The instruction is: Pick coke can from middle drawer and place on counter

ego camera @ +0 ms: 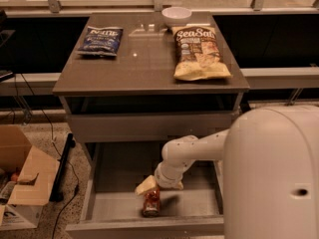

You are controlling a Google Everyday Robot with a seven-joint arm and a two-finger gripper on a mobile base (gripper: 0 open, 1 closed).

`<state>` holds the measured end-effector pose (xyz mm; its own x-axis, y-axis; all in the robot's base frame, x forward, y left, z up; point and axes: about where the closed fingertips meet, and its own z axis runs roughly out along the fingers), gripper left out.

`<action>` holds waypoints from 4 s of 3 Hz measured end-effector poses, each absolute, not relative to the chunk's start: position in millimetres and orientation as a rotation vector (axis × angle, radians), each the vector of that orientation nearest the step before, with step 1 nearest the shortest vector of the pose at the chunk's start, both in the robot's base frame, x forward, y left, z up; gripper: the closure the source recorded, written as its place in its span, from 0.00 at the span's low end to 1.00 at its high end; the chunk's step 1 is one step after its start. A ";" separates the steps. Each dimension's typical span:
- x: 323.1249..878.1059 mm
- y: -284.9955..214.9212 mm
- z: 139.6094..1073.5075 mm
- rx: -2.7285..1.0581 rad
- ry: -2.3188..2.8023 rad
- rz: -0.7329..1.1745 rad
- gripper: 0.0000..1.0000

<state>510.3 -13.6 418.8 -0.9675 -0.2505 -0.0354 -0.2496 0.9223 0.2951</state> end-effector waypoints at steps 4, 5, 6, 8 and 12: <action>505.4 12.1 367.8 0.184 -2.986 -0.489 0.64; 505.8 8.3 394.3 0.182 -3.017 -0.591 0.88; 497.8 -2.1 465.4 0.298 -3.068 -0.844 1.00; 490.2 -50.9 609.1 0.684 -3.204 -1.034 1.00; 556.5 -59.5 837.3 1.456 -3.461 -0.811 1.00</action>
Offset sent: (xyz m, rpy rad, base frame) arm -0.0051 0.0375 -0.0731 -0.0331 0.1711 -0.1188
